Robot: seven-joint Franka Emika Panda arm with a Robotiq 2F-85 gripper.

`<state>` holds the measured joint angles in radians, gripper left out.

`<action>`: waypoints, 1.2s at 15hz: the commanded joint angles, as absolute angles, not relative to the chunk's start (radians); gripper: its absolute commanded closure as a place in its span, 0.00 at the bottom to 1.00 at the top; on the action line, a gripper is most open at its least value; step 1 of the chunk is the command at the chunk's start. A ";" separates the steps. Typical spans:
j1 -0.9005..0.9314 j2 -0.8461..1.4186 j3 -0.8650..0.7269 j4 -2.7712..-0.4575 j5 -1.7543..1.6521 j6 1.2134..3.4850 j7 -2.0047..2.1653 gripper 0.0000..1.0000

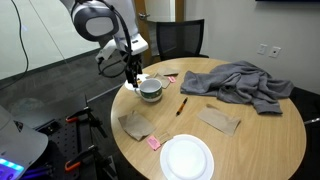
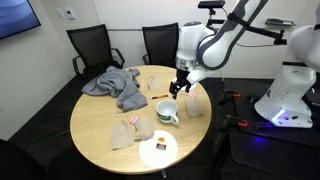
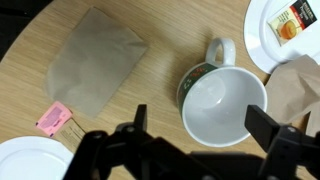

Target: Move the white and green mug to the right side of the table

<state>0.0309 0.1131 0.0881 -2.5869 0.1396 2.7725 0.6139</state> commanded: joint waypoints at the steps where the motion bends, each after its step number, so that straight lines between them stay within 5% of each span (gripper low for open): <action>1: 0.062 0.209 0.050 -2.515 0.133 2.795 0.614 0.00; 15: 0.121 0.399 -0.013 -2.383 0.157 2.768 0.565 0.00; 17: 0.125 0.414 -0.019 -2.370 0.158 2.761 0.565 0.09; 18: 0.128 0.424 -0.022 -2.360 0.157 2.759 0.566 0.23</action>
